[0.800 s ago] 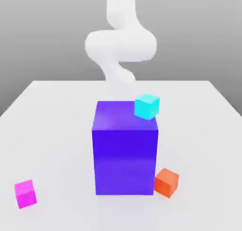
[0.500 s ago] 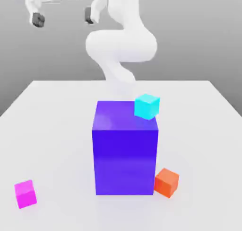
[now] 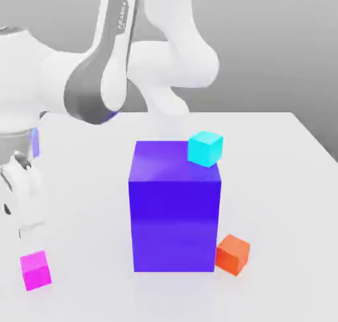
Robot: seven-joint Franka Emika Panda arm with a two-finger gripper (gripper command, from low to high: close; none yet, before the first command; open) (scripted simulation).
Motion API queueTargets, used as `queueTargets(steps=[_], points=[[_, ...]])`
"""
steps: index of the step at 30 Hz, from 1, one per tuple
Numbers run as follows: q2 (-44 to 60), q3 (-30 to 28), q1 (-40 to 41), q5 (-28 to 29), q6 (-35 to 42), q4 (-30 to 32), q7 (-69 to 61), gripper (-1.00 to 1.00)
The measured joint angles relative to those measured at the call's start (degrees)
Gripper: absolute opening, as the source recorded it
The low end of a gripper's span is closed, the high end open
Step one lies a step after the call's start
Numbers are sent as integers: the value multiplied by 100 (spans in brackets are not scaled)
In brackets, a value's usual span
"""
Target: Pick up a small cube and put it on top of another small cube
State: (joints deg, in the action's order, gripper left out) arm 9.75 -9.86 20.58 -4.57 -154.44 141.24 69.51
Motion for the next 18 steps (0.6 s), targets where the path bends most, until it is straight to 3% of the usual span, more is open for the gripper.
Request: queueTargets(steps=[6, 7, 14, 18], points=[[1255, 221, 369, -496, -789, -88, -136, 0], [1449, 296, 432, -558, -940, -128, -183, -100], [1491, 316, 452, -563, -978, -136, -184, -100], [806, 99, 294, -288, -443, 12, 24, -100]])
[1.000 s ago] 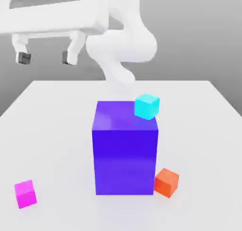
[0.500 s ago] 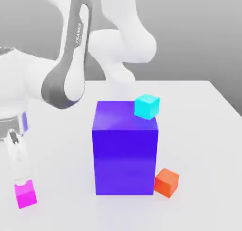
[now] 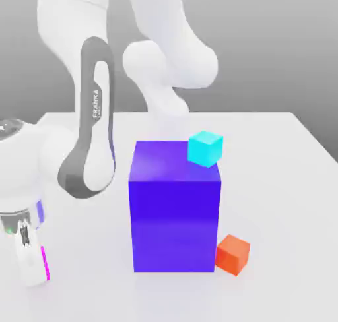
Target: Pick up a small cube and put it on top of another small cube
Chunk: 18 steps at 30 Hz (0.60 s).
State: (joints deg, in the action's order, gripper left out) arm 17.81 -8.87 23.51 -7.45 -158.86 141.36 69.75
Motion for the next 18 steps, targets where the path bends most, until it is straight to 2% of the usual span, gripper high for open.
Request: queueTargets(steps=[3, 18], points=[[-142, -92, -82, 103, 417, -270, 348, -100], [1179, -485, -375, -255, 2207, -3311, 2698, -100]])
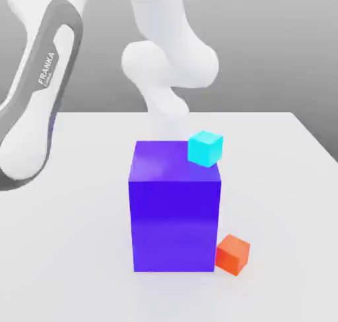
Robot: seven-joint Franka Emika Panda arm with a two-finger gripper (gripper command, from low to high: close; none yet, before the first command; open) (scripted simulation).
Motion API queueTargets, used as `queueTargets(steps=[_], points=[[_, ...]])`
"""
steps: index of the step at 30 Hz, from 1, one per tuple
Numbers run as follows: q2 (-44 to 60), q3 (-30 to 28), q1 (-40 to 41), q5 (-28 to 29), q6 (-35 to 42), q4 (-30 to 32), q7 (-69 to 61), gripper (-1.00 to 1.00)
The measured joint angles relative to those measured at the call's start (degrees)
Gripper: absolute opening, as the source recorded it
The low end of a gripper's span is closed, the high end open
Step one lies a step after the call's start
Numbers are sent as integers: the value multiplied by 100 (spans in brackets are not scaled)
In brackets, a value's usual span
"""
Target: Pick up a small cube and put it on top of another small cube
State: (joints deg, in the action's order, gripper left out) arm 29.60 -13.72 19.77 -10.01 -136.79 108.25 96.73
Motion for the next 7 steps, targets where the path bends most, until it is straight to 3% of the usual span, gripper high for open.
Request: queueTargets(steps=[3, 4, 7], points=[[536, 81, 70, -169, -338, -188, 25, -100], [660, 107, 88, -206, -440, -208, 11, 100], [660, 107, 88, -206, -440, -208, 11, 100]])
